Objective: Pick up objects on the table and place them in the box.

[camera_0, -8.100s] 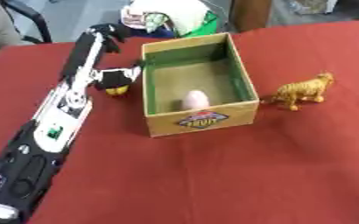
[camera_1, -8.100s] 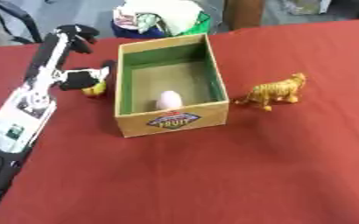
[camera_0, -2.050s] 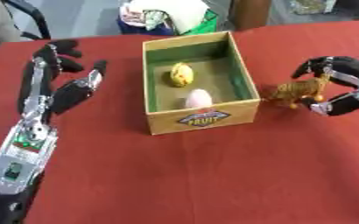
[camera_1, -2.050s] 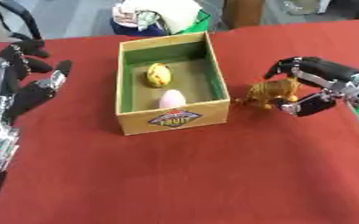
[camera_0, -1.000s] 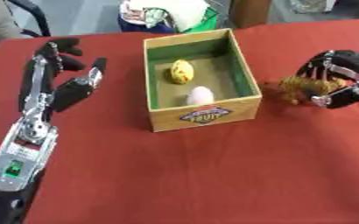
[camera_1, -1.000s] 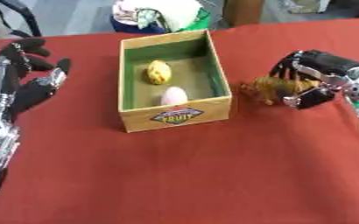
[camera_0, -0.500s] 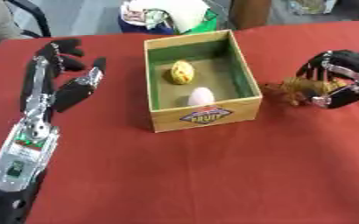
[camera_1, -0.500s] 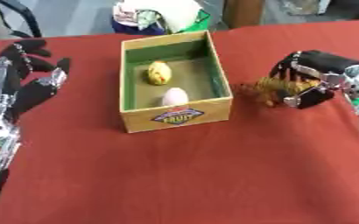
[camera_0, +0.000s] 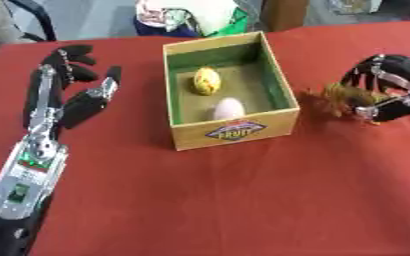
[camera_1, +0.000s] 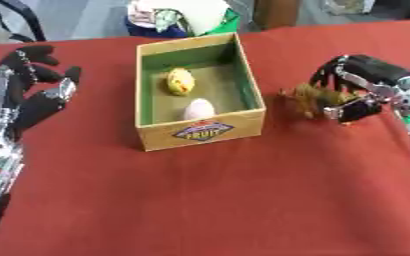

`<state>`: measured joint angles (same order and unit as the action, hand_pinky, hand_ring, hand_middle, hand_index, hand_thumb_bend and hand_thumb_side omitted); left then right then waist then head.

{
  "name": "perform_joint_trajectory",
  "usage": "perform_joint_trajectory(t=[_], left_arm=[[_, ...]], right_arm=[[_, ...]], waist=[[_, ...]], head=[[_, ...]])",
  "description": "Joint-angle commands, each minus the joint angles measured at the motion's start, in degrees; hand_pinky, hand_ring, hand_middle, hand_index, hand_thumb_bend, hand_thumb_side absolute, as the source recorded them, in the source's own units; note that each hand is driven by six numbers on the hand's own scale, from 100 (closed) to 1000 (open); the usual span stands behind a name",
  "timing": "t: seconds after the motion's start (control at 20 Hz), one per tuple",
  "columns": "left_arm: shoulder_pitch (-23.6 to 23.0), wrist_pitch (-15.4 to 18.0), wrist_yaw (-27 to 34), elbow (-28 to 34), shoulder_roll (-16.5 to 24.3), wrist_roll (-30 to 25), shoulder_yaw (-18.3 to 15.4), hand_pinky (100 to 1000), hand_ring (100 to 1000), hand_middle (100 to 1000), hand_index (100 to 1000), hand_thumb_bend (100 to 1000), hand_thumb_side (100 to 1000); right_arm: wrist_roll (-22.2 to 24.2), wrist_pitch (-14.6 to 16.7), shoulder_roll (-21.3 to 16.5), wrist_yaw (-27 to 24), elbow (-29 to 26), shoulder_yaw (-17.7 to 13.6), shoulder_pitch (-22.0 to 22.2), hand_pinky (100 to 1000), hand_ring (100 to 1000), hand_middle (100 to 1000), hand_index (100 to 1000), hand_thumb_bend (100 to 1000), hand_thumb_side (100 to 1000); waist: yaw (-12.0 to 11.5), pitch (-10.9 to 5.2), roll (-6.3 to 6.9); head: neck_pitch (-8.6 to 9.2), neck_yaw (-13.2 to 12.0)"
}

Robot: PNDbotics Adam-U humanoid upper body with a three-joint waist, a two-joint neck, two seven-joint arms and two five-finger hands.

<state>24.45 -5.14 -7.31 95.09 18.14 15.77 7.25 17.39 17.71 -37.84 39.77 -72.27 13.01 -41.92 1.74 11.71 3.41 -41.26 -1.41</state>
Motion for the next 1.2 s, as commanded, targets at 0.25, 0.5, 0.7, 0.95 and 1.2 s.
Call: perform_joint_trajectory(t=[0.25,0.5,0.7,0.95,1.2], left_arm=[[0.4,0.1,0.0,0.9,0.8,0.1,-0.6,639,528,567,741,451,221],[0.4,0.1,0.0,1.0,0.8,0.0,-0.5,638,527,566,740,454,221],[0.5,0.0,0.0,1.0,0.8,0.0,-0.4,638,526,566,740,456,220],[0.3,0.0,0.0,1.0,0.8,0.0,-0.5,638,526,565,741,458,221],[0.2,0.0,-0.1,0.9,0.8,0.0,-0.6,639,526,566,742,458,223]], right_arm=[[-0.4,-0.9,-2.4,-2.8,-5.4,-0.9,-4.0,227,267,483,629,100,100],[-0.3,-0.9,-1.7,-2.7,-5.3,-0.8,-6.3,222,263,484,631,100,100],[0.5,-0.9,-0.9,-1.7,-4.4,-0.5,-7.2,365,412,543,712,100,100],[3.2,-4.0,-0.9,1.9,-1.9,-0.6,-6.0,623,753,806,880,407,152],[4.2,-7.2,-0.5,4.9,1.3,-1.2,-4.9,631,763,814,887,461,202]], waist=[[-0.2,-0.95,-0.46],[-0.6,-1.11,-0.59],[-0.8,-1.15,-0.63],[-0.6,-1.04,-0.64],[-0.3,-0.93,-0.63]], head=[[0.58,-0.1],[0.77,0.0],[1.11,0.2],[1.39,-0.1],[1.35,-0.2]])
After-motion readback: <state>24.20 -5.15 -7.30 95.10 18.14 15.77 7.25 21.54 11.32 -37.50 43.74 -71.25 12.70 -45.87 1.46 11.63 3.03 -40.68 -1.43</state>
